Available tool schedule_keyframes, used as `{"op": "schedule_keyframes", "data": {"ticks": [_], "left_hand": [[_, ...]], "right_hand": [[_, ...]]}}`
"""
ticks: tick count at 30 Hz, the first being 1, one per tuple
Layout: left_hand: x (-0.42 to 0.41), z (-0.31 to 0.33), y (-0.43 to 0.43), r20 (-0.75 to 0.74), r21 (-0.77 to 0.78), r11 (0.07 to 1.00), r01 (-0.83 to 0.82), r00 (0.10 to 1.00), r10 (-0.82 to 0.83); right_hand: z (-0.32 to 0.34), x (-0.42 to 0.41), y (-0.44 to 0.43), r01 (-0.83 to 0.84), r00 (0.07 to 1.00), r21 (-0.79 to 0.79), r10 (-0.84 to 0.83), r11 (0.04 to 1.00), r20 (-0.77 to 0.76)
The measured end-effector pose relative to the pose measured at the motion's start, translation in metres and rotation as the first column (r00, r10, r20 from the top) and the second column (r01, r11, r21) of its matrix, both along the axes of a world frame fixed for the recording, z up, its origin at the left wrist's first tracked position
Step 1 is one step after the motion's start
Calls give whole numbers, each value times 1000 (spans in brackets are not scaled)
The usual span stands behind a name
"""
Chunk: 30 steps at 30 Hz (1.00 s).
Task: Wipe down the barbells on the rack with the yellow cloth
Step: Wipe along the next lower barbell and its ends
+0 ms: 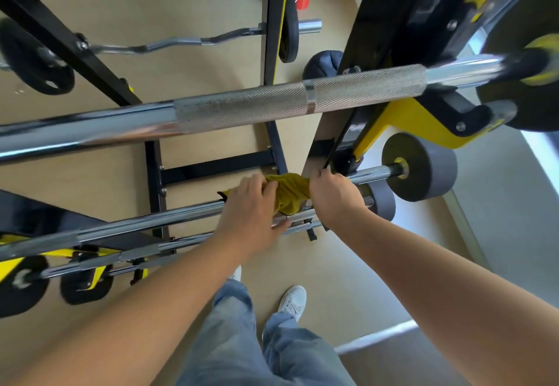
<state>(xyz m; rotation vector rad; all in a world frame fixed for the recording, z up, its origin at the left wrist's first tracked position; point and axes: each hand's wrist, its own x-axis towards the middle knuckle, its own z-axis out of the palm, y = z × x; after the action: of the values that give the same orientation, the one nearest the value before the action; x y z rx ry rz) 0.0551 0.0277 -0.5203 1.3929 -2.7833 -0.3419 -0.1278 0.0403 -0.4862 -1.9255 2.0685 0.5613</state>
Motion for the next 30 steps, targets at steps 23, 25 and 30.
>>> {"op": "schedule_keyframes", "data": {"ticks": [23,25,30], "left_hand": [[-37,-18,15,195,-82,991,-108,973,123],[-45,-21,16,162,-123,974,-189,965,208],[-50,-4,-27,292,129,986,-109,954,67]], "right_hand": [[-4,-3,3,-135,989,-47,131,990,-68],[-7,-5,5,-138,989,-53,135,989,-61],[-12,-2,3,-123,991,-86,118,989,-63]]}}
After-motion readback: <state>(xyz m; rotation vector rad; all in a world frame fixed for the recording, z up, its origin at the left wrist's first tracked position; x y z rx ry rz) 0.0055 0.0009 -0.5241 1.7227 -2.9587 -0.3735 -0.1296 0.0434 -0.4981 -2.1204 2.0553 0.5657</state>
